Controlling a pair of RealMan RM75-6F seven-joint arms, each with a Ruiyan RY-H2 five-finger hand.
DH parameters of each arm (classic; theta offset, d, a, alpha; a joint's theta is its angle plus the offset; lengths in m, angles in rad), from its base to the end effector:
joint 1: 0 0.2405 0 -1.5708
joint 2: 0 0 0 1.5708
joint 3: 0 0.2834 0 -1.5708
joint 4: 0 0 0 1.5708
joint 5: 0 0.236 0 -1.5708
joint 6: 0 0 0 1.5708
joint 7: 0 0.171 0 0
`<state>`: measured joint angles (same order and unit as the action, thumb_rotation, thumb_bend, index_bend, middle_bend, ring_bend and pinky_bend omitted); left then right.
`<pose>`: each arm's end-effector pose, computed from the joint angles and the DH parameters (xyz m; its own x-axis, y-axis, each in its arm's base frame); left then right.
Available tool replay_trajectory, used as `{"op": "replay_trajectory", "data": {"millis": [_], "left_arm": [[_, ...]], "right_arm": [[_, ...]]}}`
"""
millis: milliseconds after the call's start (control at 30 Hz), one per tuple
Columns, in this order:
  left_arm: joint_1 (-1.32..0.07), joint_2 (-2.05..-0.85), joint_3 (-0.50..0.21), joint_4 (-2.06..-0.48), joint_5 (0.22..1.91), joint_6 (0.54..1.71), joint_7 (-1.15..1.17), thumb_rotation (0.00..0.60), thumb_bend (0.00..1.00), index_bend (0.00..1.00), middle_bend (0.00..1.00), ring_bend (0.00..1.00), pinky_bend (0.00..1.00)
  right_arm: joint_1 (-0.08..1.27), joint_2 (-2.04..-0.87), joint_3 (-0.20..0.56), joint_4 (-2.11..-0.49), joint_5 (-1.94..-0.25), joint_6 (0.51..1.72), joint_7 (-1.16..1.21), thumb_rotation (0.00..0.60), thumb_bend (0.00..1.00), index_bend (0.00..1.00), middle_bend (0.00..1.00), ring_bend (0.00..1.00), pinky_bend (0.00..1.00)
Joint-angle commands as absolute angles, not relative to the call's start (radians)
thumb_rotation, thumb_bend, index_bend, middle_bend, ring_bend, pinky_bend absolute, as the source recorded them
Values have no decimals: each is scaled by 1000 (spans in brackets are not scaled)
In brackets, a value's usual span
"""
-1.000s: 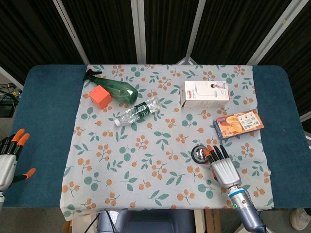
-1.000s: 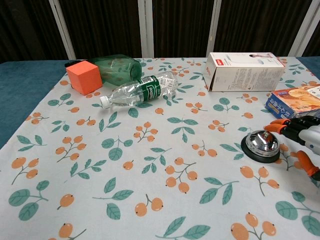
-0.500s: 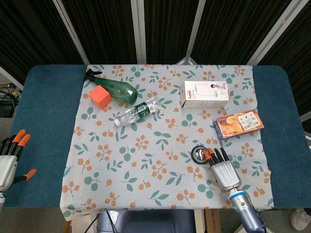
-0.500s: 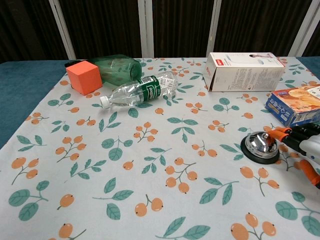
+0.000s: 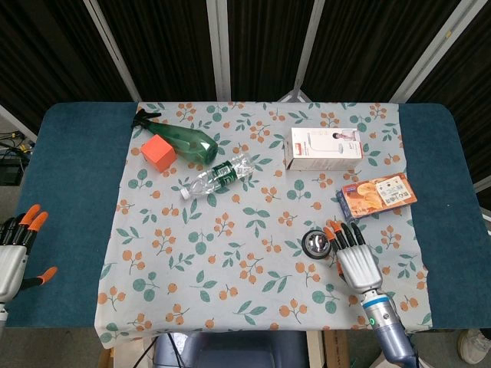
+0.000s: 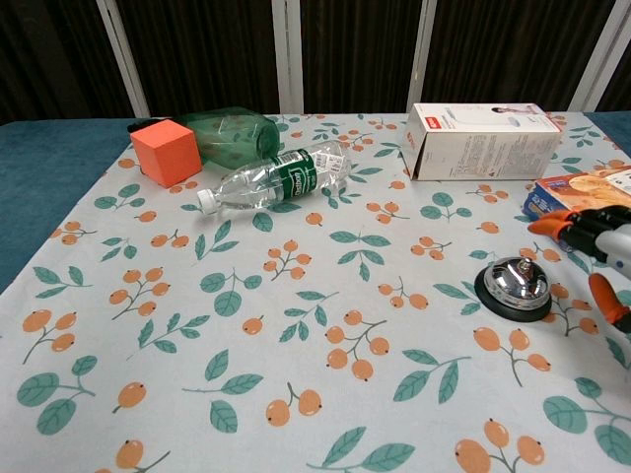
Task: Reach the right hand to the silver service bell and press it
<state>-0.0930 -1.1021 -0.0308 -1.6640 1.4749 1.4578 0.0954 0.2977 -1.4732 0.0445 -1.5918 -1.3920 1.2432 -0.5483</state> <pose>-0.3412 0.2095 0.1417 0.4489 0.0488 0.8923 0.8933 0.0017 -0.4495 -0.2672 -0.2620 -0.0125 0.5986 -0.1575 0.7854 -0.7951 -0.2357 0.5587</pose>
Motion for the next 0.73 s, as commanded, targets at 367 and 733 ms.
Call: {"op": "replay_trajectory", "data": {"millis": [367,733], "left_arm": [[-92,-1099,-30,-1667,1475,1459,97,600,7,0,0,0,0],[-90,-1095,-33,-1668,1465,1458,94,600,7,0,0,0,0]], "right_arm": [[226,-1295,63,-1703,-1417,1371,-427,600,492,0,0,0,0],[119,-1162,9,-1689,-1500,1508,-247,600,489,0,0,0,0]]}}
